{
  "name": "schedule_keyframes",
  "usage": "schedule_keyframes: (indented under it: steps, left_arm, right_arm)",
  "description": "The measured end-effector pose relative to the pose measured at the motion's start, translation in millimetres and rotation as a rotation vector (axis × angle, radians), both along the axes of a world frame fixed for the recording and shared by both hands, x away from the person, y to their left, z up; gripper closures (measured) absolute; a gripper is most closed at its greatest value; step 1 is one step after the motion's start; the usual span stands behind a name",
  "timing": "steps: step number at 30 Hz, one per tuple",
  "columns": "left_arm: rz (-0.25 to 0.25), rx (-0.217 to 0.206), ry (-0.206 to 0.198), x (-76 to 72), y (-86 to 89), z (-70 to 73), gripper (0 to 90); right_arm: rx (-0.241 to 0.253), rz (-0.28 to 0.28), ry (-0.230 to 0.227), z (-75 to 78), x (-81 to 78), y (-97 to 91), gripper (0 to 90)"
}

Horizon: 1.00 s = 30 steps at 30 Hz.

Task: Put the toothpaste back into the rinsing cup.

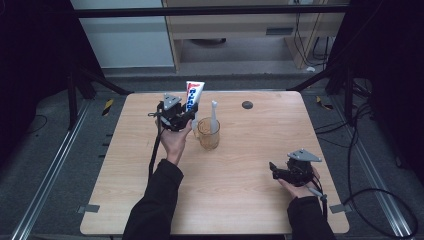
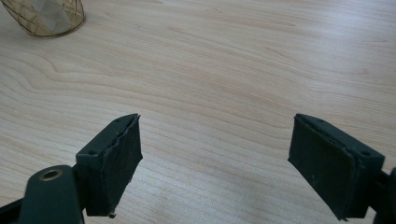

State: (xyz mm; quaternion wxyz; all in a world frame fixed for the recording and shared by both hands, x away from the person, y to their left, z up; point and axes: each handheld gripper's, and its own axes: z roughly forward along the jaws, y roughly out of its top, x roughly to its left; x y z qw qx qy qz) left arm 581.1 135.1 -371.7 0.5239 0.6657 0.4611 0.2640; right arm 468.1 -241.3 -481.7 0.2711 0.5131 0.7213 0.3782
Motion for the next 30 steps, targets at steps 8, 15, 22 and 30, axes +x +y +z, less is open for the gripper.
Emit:
schedule_keyframes:
  steps: [8,15,22,30]
  left_arm:
    - [-0.006,-0.01,-0.004,8.2,-8.7,-3.3,67.9]
    - [-0.022,-0.022,-0.019,11.8,-16.3,-2.3,68.0]
    - [-0.031,-0.028,-0.008,18.5,-22.4,-5.1,68.0]
    - [-0.043,-0.038,0.003,25.0,-25.9,-12.3,68.0]
  right_arm:
    - [-0.003,0.001,0.001,-0.8,0.3,0.1,17.3]
    - [-0.011,0.001,-0.005,-1.3,0.6,-0.1,17.3]
    - [-0.012,0.002,-0.006,-1.6,0.6,0.7,17.3]
    - [-0.016,0.004,-0.008,-1.9,0.7,0.7,17.3]
